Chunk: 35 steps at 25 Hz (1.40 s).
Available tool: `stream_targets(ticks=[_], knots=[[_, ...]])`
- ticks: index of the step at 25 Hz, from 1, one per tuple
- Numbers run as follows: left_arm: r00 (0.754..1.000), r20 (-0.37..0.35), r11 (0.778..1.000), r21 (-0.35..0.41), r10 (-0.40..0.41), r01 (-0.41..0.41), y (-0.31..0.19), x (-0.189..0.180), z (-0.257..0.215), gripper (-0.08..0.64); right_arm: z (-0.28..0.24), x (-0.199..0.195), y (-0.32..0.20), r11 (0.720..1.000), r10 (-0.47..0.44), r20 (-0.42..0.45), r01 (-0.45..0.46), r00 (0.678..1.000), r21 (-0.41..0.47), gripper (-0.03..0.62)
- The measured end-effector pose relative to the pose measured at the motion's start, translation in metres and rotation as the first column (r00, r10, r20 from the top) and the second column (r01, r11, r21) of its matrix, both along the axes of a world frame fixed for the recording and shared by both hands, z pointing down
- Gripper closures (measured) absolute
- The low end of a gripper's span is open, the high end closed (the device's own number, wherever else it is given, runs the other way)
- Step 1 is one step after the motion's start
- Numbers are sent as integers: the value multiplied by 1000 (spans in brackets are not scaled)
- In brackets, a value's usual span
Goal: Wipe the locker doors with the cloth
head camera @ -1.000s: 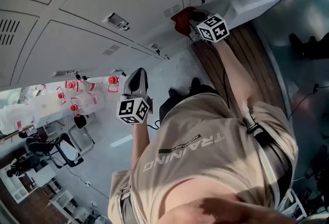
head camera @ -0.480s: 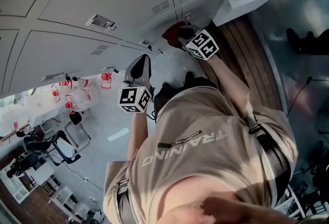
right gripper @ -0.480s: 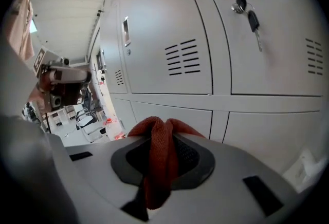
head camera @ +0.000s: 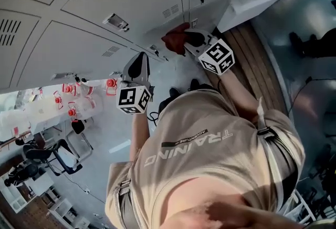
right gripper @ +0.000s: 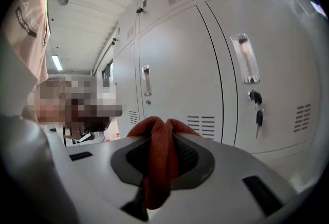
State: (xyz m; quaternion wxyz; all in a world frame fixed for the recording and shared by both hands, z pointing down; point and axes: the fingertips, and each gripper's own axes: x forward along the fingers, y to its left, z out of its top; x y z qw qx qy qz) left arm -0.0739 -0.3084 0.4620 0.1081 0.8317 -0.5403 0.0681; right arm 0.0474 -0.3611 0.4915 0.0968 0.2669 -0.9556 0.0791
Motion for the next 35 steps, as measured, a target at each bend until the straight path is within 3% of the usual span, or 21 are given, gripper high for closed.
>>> stream_targets(ticks=[5,9,13,19,35], knots=[[1000,-18,995,99,-8,10,5,-12,-38,554,-53,6,14,993,47,45,-51,998,107,541],[1000,7,989,151,3,-4,16,-13,-47,555,-72,13,22,992,84,164,-98,983,82,541],[1000,-17,993,115,16,-14,33,-8,-35,555,-62,19,30,992,111,181,-120,977,36,541],[999,-37,996,91,-18,22,53,-12,-26,555,-53,17,56,994,74,128,-83,989,65,541],[1000,20,997,76,9,-11,66,-15,-27,555,-41,15,71,998,70,158,-69,985,-13,541]])
